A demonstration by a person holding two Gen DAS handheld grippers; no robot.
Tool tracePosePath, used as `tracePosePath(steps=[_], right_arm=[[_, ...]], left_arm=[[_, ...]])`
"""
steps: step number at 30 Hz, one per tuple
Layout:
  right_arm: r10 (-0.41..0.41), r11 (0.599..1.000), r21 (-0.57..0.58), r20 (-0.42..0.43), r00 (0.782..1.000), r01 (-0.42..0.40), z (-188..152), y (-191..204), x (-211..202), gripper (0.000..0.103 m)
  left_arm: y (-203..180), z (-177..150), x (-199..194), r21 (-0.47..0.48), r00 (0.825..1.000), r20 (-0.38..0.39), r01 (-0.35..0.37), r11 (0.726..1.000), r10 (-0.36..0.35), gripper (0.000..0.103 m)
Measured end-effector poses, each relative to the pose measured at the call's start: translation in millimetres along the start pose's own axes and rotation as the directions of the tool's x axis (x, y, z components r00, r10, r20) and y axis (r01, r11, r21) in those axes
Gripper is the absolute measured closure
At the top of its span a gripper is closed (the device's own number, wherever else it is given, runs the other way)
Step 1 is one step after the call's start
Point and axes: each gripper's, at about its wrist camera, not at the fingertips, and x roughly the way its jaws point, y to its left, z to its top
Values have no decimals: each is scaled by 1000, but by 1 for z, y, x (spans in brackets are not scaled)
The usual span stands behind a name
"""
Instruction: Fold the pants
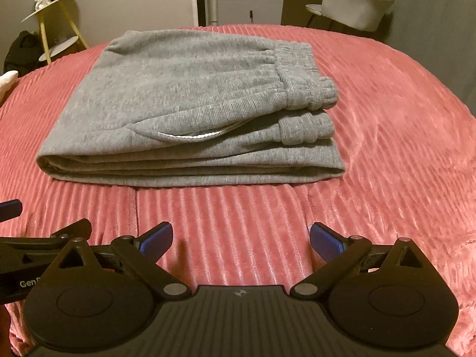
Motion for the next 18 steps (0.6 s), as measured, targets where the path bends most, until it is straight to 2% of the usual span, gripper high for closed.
tracePosePath(steps=[6, 18], right_arm=[[-5, 1000, -15, 13, 1000, 5, -1, 2, -3, 4], [-6, 1000, -6, 18, 1000, 7, -1, 0, -6, 4]], left_arm=[[5, 0, -1, -35, 1000, -11, 10, 999, -10, 0], [0, -4, -1, -7, 1000, -16, -14, 1000, 14, 0]])
